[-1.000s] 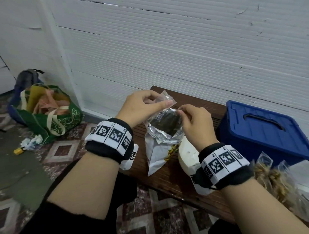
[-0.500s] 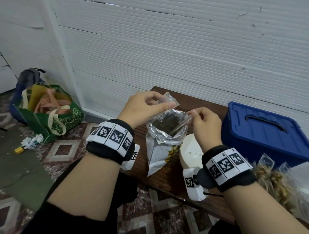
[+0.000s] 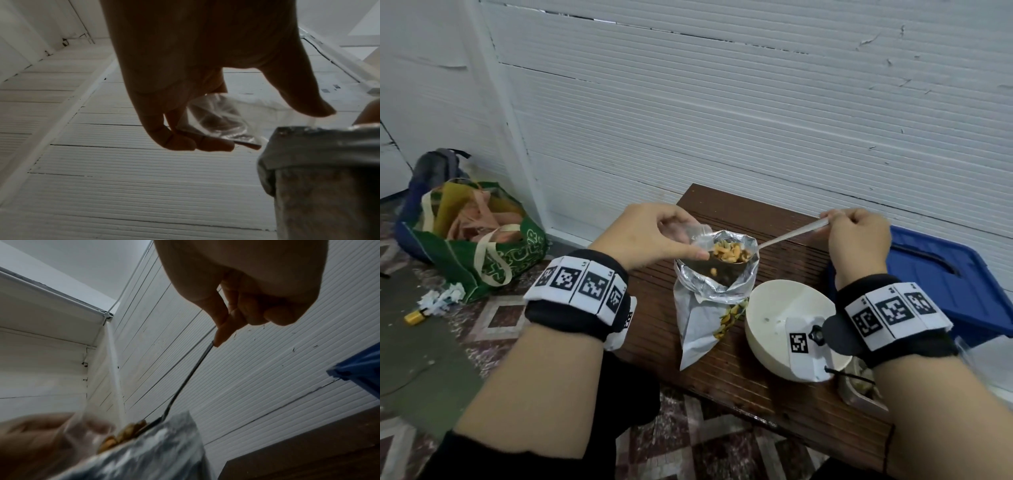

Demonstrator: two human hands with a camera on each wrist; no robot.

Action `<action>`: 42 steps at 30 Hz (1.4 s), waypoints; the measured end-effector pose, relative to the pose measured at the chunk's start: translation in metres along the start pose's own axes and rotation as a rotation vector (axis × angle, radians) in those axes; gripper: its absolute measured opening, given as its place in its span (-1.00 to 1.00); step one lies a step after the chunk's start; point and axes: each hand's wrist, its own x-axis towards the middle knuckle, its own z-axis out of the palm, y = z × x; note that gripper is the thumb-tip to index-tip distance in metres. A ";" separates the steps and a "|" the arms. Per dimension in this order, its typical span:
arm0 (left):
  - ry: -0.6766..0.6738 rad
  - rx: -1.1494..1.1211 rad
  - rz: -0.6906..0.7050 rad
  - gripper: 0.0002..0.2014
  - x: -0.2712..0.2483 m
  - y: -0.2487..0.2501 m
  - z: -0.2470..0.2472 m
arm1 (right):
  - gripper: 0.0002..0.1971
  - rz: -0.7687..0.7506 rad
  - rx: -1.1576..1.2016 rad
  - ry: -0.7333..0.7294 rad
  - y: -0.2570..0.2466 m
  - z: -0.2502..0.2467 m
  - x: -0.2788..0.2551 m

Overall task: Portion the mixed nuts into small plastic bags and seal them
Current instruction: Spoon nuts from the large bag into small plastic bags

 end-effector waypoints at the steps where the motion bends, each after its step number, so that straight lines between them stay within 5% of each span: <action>1: 0.000 0.021 0.003 -0.60 0.000 -0.001 0.001 | -0.61 -0.002 0.007 0.010 -0.002 -0.002 0.003; 23: 0.006 0.103 0.060 -0.47 0.007 0.003 0.017 | -0.74 -0.108 -0.014 -0.070 -0.025 0.009 0.000; 42: 0.005 0.100 0.079 -0.45 0.008 0.008 0.027 | -0.64 -0.113 0.031 -0.095 -0.025 0.008 -0.004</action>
